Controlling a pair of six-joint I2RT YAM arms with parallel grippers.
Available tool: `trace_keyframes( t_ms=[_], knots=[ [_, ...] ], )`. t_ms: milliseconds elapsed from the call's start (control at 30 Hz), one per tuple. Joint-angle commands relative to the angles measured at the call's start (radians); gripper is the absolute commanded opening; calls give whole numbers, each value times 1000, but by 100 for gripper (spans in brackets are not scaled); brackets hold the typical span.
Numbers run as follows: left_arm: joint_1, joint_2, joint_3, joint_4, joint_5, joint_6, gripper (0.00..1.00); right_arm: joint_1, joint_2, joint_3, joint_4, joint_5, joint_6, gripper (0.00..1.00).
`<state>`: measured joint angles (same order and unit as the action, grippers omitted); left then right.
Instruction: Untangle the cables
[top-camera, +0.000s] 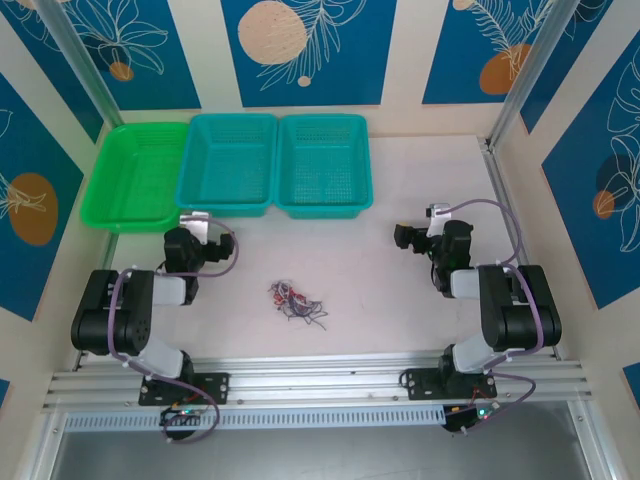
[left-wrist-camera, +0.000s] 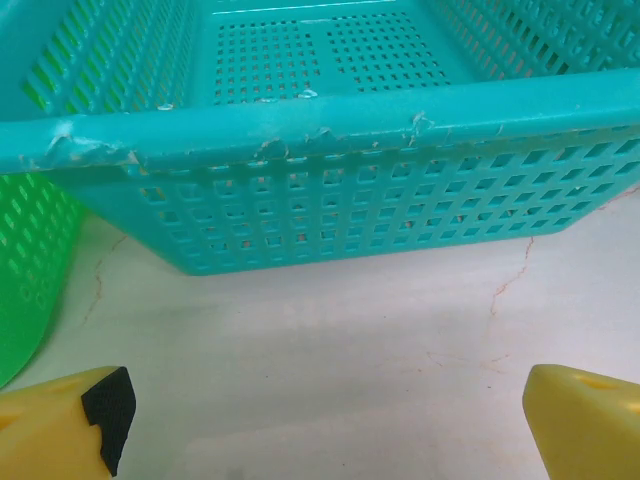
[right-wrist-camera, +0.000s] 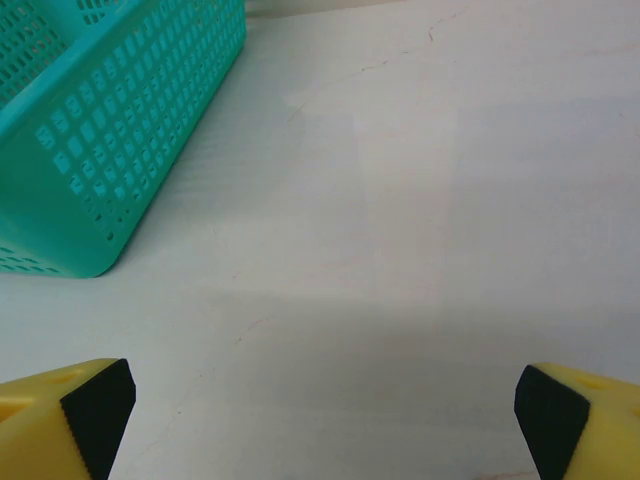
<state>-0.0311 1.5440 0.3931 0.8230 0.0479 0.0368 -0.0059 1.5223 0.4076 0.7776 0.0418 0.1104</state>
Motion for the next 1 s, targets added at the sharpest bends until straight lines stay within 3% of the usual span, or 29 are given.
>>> trace_keyframes(
  t_ms=[0, 600, 733, 833, 967],
  knots=[
    [-5, -6, 1, 25, 9, 11, 100, 3, 0, 13, 20, -2, -21, 99],
    [-6, -5, 1, 25, 8, 9, 100, -20, -18, -3, 38, -44, -8, 99],
    [-6, -25, -24, 57, 4, 9, 100, -10, -221, -20, -111, 3, 11, 99],
    [-14, -131, -82, 62, -43, 1, 100, -2, -396, -64, -169, 86, 91, 99],
    [-27, -365, -39, -253, -177, -67, 100, 9, -657, 4, -537, 174, 253, 100]
  ],
)
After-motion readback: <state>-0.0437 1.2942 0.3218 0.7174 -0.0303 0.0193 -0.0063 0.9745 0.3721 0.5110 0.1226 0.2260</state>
